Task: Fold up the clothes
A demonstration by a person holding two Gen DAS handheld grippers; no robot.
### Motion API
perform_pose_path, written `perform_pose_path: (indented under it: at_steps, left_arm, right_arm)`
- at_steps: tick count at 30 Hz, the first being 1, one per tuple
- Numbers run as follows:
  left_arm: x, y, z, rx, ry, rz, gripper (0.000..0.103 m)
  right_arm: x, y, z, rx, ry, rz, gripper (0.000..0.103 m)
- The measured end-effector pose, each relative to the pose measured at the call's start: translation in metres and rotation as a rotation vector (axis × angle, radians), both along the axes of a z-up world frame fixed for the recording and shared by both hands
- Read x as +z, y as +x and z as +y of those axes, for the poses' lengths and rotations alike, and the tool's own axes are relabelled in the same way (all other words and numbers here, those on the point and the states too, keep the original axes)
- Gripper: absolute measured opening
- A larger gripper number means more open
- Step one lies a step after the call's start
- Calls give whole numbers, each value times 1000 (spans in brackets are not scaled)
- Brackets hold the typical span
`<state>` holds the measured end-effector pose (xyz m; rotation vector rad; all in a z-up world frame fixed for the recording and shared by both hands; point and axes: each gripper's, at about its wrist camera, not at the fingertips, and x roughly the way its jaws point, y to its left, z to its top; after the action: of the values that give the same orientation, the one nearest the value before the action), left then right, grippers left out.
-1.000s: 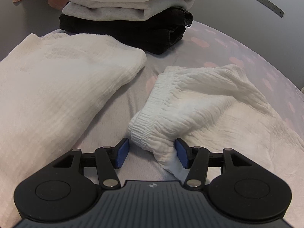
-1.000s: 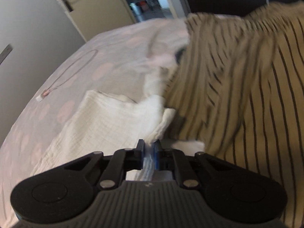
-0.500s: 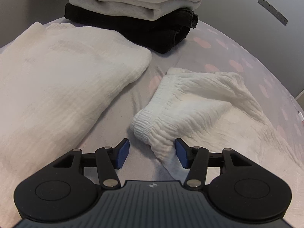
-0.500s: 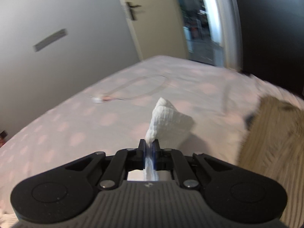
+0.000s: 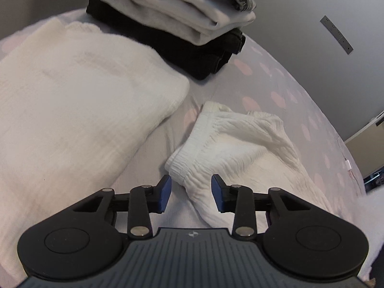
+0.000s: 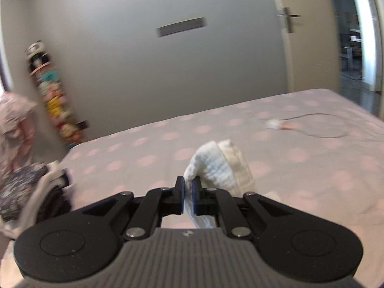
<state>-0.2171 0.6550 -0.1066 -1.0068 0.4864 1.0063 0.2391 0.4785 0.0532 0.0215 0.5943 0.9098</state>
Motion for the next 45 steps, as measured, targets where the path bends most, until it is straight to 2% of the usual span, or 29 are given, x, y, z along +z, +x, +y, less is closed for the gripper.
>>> perform_pose_path:
  at_steps: [5,7,10,12,15,19,25,28,31,33,34,35,41,45]
  left_arm:
    - [2,-10,0,25,52,20,42]
    - [0,-13,3,30,49,25,42]
    - [-5,-20,11,8,-9,-18,42]
    - [-7,-26,15,11,-31,-51,42]
    - [-8,-33,20,33,-30,-55,42]
    - [-9,-43,24,62,-38,-78,42]
    - [-10,-48,29,67,-45,-115,42]
    - [-10,-43,29,49,-37,-122,43]
    - [-11,-40,28,32,-26,-126,53]
    - [-12,-38,28,28,-27,-119,56]
    - [-12,-37,27,29,-31,-115,57]
    - [-13,-36,27,27,-37,-115,58]
    - [-10,-28,9,-21,-55,-136,62]
    - [-2,-11,-7,-79,50,6,62]
  right_arm:
    - [-2,-81,79,143,0,13,8]
    - [-7,-117,108,207,0,21,8]
    - [-19,-169,142,320,-8,31,8]
    - [-32,-204,155,400,-17,38,8]
    - [-57,-245,169,517,-47,62,8]
    - [-97,-291,177,645,-141,65,8]
    - [-157,-319,168,741,-303,53,8]
    - [-170,-323,172,727,-345,40,9]
    - [-172,-324,174,723,-355,42,17]
    - [-167,-324,168,731,-355,34,27]
    - [-165,-324,164,735,-356,29,36]
    - [-163,-324,157,736,-358,14,40]
    - [-153,-310,97,717,-349,-73,40]
    - [-151,-290,49,649,-322,-65,41]
